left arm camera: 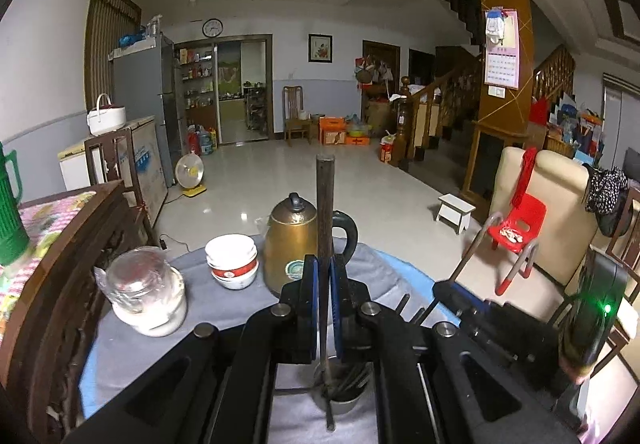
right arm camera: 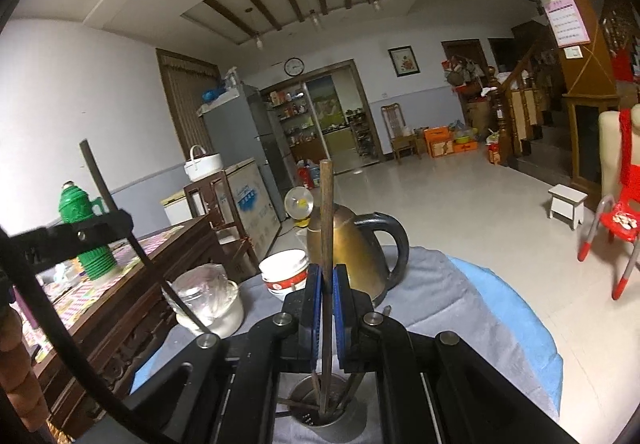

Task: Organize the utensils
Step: 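Lower both held chopsticks down into the grey cup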

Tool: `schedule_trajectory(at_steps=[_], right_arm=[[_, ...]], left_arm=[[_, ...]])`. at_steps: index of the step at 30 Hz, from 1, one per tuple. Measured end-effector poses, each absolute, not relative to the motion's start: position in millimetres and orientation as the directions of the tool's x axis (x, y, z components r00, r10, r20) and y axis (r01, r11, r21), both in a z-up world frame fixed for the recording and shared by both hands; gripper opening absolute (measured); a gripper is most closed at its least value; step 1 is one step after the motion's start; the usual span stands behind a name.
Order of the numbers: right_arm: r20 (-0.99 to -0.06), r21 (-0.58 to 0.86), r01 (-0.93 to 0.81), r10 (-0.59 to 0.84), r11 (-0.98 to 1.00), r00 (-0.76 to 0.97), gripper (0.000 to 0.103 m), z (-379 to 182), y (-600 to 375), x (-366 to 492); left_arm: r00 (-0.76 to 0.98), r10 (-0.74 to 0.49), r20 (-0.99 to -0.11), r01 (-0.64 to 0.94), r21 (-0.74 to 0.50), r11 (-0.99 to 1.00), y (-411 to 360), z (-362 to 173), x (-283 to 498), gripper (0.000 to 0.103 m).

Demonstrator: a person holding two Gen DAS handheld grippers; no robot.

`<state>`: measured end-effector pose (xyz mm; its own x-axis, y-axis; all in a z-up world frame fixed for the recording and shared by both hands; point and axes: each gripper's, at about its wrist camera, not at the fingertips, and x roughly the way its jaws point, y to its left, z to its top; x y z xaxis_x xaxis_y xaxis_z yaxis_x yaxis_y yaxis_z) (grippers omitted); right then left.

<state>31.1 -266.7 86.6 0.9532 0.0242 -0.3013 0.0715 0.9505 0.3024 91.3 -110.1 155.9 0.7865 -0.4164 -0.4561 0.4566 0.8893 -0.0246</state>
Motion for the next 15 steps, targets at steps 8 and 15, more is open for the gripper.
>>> schedule_trajectory(at_steps=[8,15], right_arm=[[-0.379,0.310,0.076,0.050,0.948,0.924,0.006,56,-267,40],[-0.407,0.322,0.058,0.082,0.945,0.910,0.006,47,-261,37]], left_arm=[[0.718,-0.413,-0.561,0.465,-0.056,0.884,-125,108,109,0.006],[0.654,-0.429,-0.623,0.471,-0.108,0.875,-117,91,114,0.006]])
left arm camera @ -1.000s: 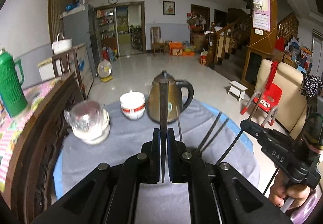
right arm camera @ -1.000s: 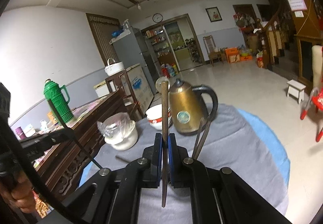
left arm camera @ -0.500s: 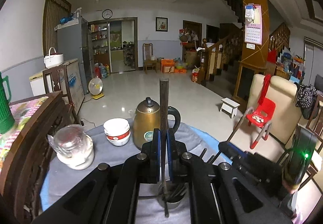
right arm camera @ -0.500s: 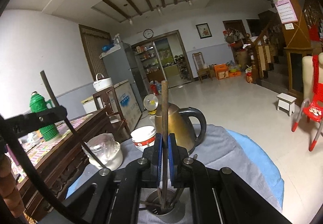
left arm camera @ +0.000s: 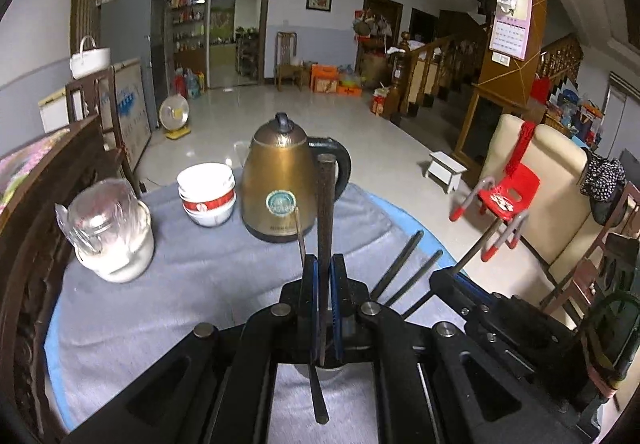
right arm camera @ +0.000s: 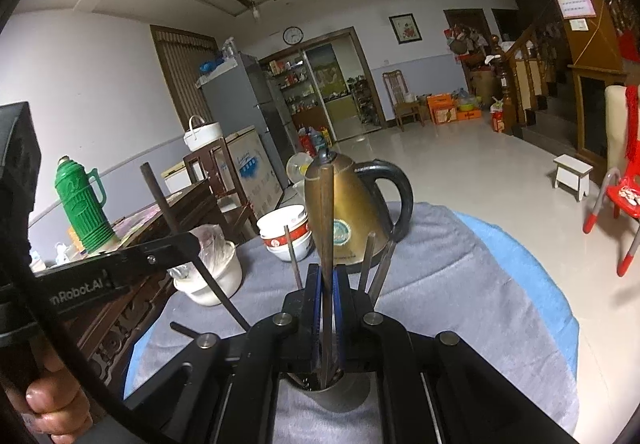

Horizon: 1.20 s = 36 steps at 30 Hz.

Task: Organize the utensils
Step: 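Lower both held chopsticks down into the grey cup, then open both tools to release the chopsticks and pull back from the cup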

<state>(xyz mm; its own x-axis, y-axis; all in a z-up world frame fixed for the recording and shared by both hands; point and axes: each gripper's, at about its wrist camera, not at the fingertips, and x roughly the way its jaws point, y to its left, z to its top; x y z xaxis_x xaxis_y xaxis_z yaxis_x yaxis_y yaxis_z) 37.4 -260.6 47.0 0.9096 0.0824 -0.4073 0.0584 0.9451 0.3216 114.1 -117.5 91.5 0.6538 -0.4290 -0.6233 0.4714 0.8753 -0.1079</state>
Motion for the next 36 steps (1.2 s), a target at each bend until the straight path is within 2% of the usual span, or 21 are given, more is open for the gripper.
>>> schedule_trajectory(at_steps=[6,10,13,17,20,21,22,23,24,25,30,36], right_arm=[[-0.435,0.326,0.052,0.101,0.944,0.895,0.008,37,-253,34],[-0.449,0.331,0.048,0.113,0.943,0.886,0.009,33,-250,31],[-0.452,0.351,0.038,0.134,0.936,0.882,0.010,31,-251,28],[-0.457,0.396,0.018,0.179,0.918,0.871,0.011,28,-253,19],[-0.443,0.438,0.013,0.203,0.899,0.873,0.017,24,-258,8],[-0.436,0.452,0.013,0.208,0.892,0.876,0.024,23,-259,4],[-0.425,0.475,0.015,0.214,0.880,0.880,0.034,21,-262,-2],[-0.417,0.488,0.017,0.215,0.873,0.883,0.042,20,-264,-6],[-0.403,0.497,0.019,0.212,0.867,0.890,0.063,20,-265,-13],[-0.390,0.499,0.018,0.205,0.867,0.898,0.065,20,-265,-17],[-0.380,0.428,0.047,0.133,0.903,0.915,0.065,23,-252,-42],[-0.387,0.356,0.074,0.075,0.932,0.919,0.065,30,-237,-67]], left_arm=[[0.629,-0.443,-0.639,0.493,-0.113,0.863,-111,90,105,0.009],[0.642,-0.453,-0.619,0.500,-0.109,0.859,-100,99,94,0.031],[0.673,-0.455,-0.584,0.499,-0.096,0.861,-87,109,80,0.036],[0.721,-0.424,-0.548,0.456,-0.085,0.886,-61,116,62,0.065],[0.759,-0.364,-0.539,0.405,-0.047,0.913,-45,112,49,0.075],[0.771,-0.337,-0.541,0.383,-0.030,0.923,-41,108,45,0.077],[0.778,-0.313,-0.545,0.362,-0.017,0.932,-37,105,43,0.080],[0.784,-0.287,-0.551,0.340,-0.005,0.940,-33,100,41,0.082],[0.788,-0.248,-0.564,0.309,0.015,0.951,-31,93,38,0.082],[0.787,-0.222,-0.576,0.291,0.029,0.956,-28,89,37,0.083],[0.776,-0.092,-0.624,0.213,0.122,0.969,-24,59,32,0.085],[0.793,-0.028,-0.608,0.149,0.150,0.977,-14,55,18,0.085]])
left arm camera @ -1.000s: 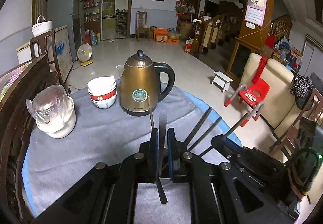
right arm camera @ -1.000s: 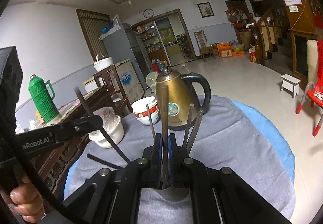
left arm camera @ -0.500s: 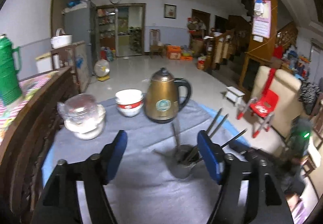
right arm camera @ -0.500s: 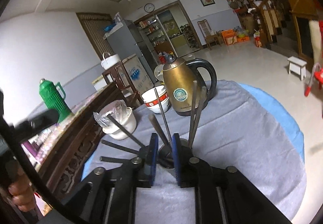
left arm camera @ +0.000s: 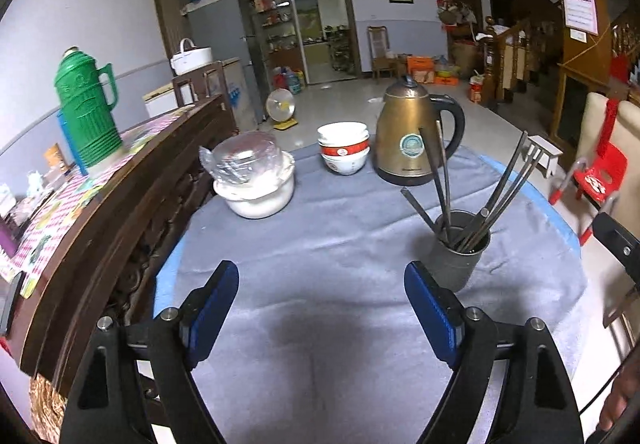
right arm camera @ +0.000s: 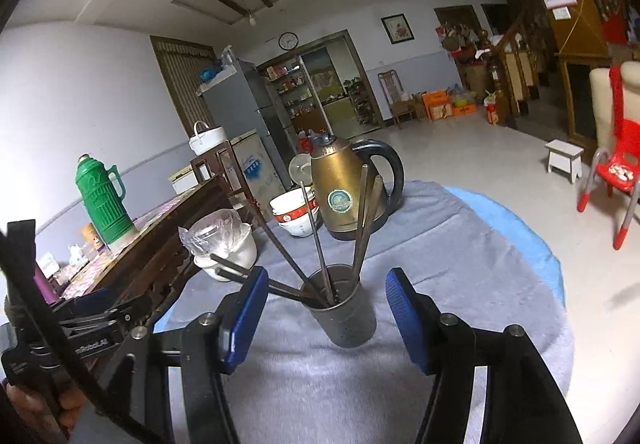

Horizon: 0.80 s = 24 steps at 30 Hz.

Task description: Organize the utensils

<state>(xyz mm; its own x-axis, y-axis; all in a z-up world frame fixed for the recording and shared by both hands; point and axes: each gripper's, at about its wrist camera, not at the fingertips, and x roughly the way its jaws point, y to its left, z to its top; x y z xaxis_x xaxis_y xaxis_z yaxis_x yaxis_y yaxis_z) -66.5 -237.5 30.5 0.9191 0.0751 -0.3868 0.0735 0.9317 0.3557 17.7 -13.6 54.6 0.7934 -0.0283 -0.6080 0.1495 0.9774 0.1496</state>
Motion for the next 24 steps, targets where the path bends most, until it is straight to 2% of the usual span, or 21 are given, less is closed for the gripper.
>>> schedule_trajectory(at_steps=[7,24], right_arm=[[-0.382,0.303,0.071,0.053,0.950,0.923,0.065,39,-218,-86],[-0.368,0.333,0.048,0.083,0.942,0.926,0.065,43,-207,-151]], left_arm=[[0.813,-0.011,-0.582,0.122,0.152,0.981,-9,61,-3,0.087],[0.860,0.040,-0.508,0.065,0.187,0.980,-7,80,-79,0.090]])
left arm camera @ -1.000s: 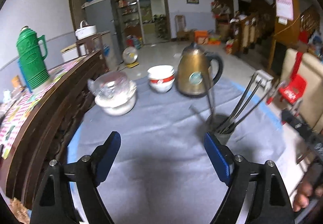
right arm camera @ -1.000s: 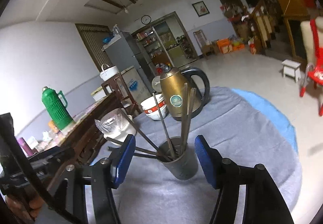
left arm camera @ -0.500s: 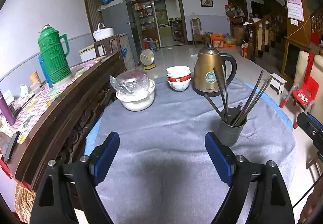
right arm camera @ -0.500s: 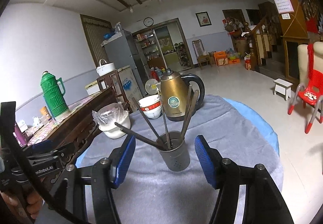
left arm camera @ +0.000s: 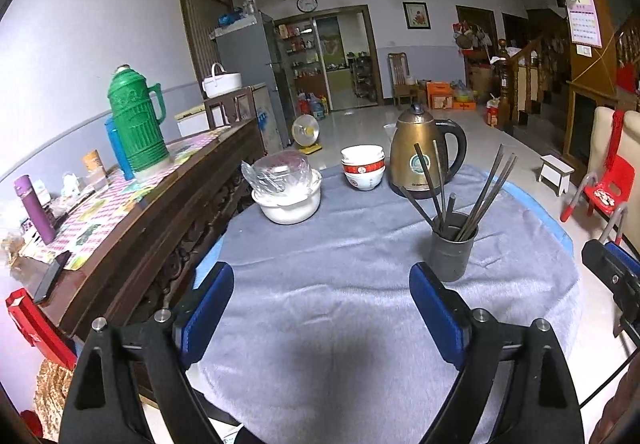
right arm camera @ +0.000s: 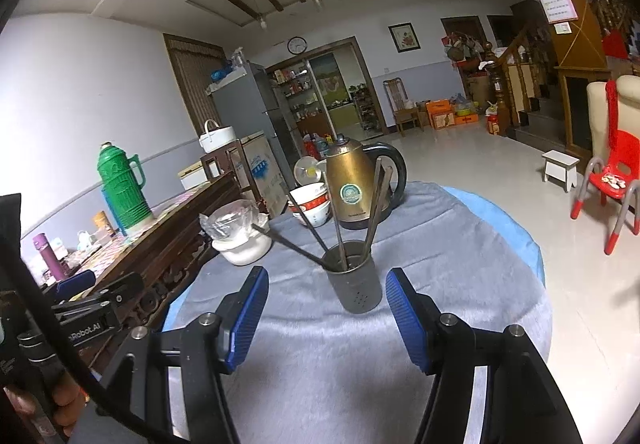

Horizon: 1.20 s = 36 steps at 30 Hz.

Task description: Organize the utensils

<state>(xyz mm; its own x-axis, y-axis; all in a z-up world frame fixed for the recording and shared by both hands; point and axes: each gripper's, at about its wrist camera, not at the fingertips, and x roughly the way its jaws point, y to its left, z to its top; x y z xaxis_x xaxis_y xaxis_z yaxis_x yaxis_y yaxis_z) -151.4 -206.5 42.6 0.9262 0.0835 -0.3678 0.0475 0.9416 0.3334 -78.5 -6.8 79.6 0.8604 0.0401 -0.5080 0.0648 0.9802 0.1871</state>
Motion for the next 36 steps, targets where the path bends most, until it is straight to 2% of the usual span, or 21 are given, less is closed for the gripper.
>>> schedule_trajectory(at_steps=[7,16,36], right_arm=[[-0.360,0.346,0.023,0.110,0.938,0.926,0.065,48,-196,-180],[-0.425,0.264,0.143,-0.018,0.954,0.905,0.067,52,-177,-205],[-0.457,0.183,0.178,-0.076,0.967,0.886,0.067,50,-141,-211]], left_arm=[[0.873,0.082,-0.482,0.029,0.220,0.975,1,85,-113,0.094],[0.893,0.129,-0.431,-0.014,0.260,0.966,19,93,-146,0.100],[0.873,0.181,-0.452,-0.039,0.305,0.952,51,68,-156,0.100]])
